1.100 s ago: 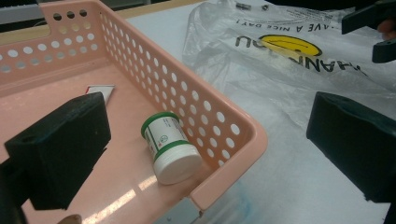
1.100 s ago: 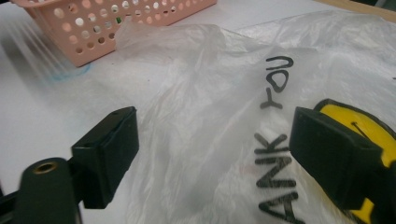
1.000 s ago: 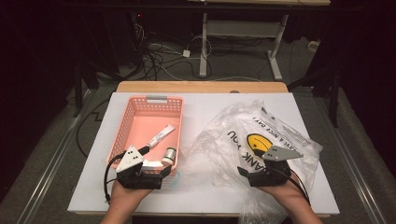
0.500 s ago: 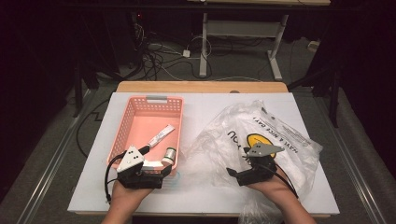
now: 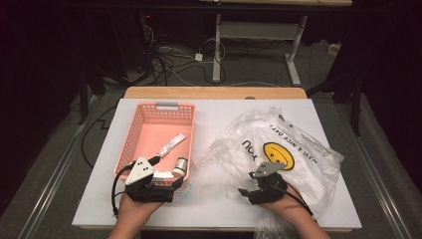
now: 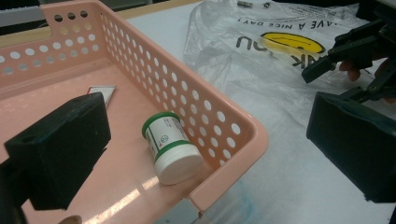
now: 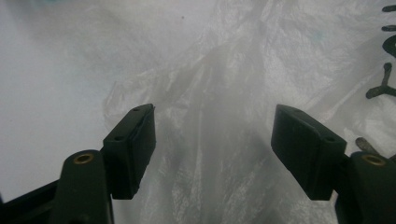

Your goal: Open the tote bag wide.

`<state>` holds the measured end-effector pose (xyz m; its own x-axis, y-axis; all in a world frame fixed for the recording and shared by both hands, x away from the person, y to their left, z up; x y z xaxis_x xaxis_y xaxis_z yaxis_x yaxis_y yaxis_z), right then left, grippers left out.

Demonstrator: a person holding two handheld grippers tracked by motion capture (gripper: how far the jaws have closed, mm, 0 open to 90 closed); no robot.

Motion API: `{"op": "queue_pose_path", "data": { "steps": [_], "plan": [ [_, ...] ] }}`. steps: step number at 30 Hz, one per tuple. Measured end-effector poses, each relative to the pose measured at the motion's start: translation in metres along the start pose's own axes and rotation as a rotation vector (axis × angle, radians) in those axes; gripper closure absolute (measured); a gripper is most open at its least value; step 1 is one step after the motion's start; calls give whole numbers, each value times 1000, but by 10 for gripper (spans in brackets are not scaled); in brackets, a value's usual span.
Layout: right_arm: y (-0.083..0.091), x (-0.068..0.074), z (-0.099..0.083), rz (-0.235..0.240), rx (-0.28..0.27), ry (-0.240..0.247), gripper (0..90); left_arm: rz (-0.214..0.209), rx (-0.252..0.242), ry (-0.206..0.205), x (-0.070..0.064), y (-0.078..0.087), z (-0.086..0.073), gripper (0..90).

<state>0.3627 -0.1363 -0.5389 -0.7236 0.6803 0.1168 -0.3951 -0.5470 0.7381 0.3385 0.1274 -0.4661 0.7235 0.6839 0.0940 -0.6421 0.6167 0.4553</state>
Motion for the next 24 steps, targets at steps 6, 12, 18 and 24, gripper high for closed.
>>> {"op": "queue_pose_path", "data": {
  "steps": [6, 12, 18, 24],
  "plan": [
    [-1, -3, -1, -11, -7, -17, 499, -2, -1, -2, 0, 0, 0, 0],
    [1, -5, 1, -21, -27, -4, 655, -1, 0, -5, -1, 1, 0, 0],
    [4, -9, 1, -14, -57, -18, 762, 2, 3, -4, 0, 3, -1, 0],
    [10, -10, 3, -7, -89, -17, 878, 5, 5, -1, 0, 4, -3, 0]
  ]
}}
Point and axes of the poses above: each handheld gripper's, and its own axes: y roughly backward along the jaws, z roughly out of its top, x roughly to its left, the point moved 9 cm from there along -y, roughly forward along the jaws, and after that the axes turned 11 degrees about -y, right-handed, at the moved point
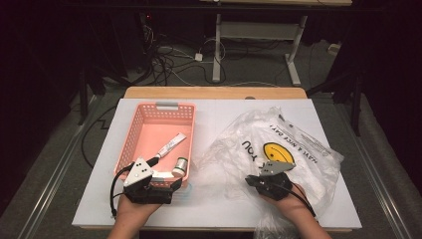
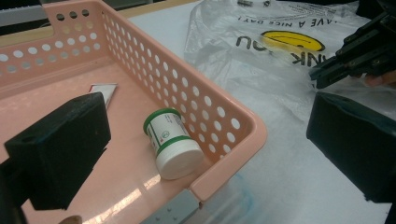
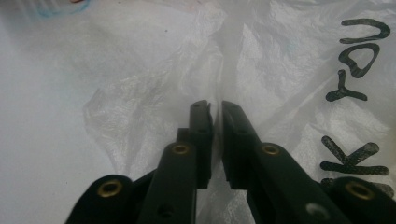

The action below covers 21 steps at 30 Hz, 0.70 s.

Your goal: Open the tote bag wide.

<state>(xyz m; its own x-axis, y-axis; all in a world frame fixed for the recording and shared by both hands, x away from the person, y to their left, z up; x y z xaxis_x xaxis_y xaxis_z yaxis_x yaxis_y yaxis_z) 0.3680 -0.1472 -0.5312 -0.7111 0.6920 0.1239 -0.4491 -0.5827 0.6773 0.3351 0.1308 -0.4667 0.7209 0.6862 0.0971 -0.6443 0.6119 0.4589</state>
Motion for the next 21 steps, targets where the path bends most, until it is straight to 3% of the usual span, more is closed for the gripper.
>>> {"op": "queue_pose_path", "data": {
  "steps": [11, 21],
  "plan": [
    [17, -3, 13, -5, -87, -2, 900, 4, 1, 9, 1, 3, -3, 0],
    [40, -3, 35, -47, -182, 33, 900, 8, -1, 14, 2, 6, -5, 0]
  ]
}}
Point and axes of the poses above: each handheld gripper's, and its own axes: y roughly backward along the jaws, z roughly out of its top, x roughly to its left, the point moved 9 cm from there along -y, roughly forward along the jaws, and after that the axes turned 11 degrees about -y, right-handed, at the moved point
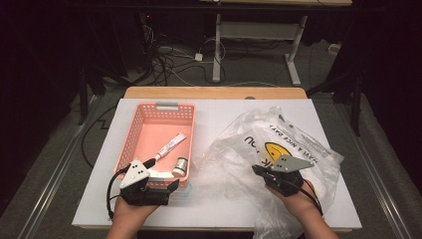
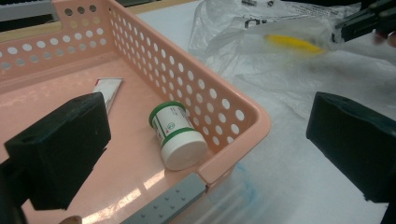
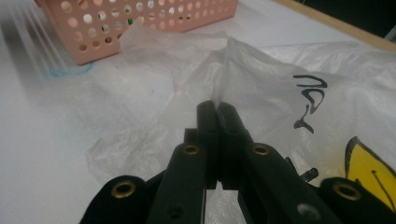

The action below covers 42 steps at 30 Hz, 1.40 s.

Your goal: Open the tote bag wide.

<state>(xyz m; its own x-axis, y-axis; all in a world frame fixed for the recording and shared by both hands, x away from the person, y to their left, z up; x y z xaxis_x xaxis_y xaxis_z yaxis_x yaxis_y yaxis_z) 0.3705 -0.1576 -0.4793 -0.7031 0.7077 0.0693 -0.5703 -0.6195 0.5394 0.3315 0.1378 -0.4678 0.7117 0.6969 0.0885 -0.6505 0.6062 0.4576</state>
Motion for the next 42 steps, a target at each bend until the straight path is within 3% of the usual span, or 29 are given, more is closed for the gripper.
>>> {"op": "queue_pose_path", "data": {
  "steps": [11, 14, 18, 22, 42],
  "plan": [
    [15, -11, 27, -29, -92, -14, 900, -4, 3, 2, -1, -2, -1, 0],
    [13, -15, 34, -24, -101, -41, 900, -5, 7, 2, 0, -2, -2, 0],
    [5, -20, 42, -35, -94, -41, 900, -4, 3, 1, 1, -2, -1, 0],
    [2, -23, 51, -36, -120, -56, 900, -4, 2, 0, 2, -1, -1, 0],
    [25, -22, 66, -58, -237, -48, 900, 9, 1, 4, 4, 0, -1, 0]
  ]
}}
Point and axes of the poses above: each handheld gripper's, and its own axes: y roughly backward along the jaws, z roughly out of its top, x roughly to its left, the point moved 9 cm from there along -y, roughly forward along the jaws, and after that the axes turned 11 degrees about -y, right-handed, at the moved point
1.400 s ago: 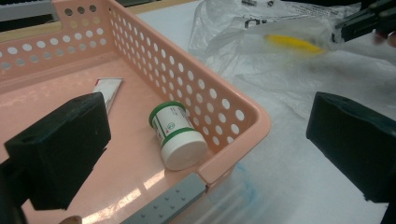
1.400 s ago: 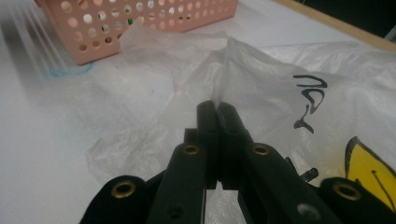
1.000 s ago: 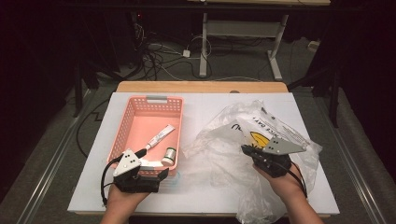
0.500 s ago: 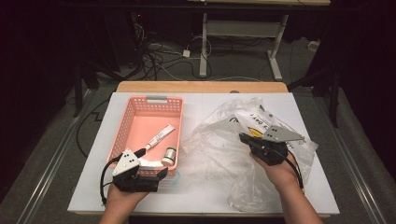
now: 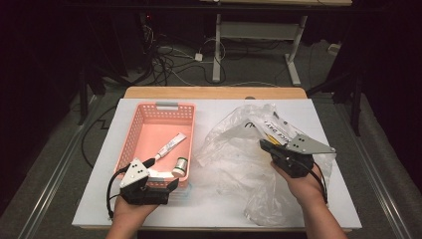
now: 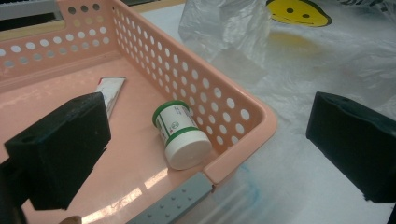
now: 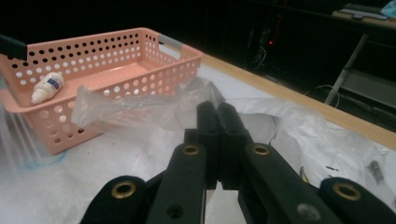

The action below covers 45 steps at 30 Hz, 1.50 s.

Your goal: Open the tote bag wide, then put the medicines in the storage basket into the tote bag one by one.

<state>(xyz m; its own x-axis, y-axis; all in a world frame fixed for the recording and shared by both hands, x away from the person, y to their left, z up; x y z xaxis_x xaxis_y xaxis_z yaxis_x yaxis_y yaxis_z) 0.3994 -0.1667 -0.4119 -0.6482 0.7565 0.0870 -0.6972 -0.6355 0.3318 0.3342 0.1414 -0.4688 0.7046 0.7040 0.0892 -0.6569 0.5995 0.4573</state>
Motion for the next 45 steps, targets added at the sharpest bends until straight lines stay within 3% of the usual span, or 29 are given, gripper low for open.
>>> {"op": "queue_pose_path", "data": {
  "steps": [8, 19, 25, 35, 40, 42, 45],
  "plan": [
    [4, -1, 3, -8, -19, -1, 900, 23, -5, 16, 11, 6, -1, 0],
    [3, -5, 2, -8, -22, -14, 900, 87, -10, 89, 49, 22, -9, 0],
    [1, -5, 2, -3, -18, -14, 900, 119, -11, 114, 62, 26, -12, 0],
    [4, -7, 3, 7, -27, -25, 900, 101, 0, 101, 59, 12, 5, 0],
    [5, -7, 2, 10, -27, -25, 900, 50, 29, 102, 58, -6, 19, 0],
    [3, -7, 2, 10, -24, -28, 900, 14, 27, 125, 59, -12, 27, 0],
    [1, -6, 2, 14, -22, -25, 900, 19, 9, 111, 61, -18, 37, 0]
  ]
}}
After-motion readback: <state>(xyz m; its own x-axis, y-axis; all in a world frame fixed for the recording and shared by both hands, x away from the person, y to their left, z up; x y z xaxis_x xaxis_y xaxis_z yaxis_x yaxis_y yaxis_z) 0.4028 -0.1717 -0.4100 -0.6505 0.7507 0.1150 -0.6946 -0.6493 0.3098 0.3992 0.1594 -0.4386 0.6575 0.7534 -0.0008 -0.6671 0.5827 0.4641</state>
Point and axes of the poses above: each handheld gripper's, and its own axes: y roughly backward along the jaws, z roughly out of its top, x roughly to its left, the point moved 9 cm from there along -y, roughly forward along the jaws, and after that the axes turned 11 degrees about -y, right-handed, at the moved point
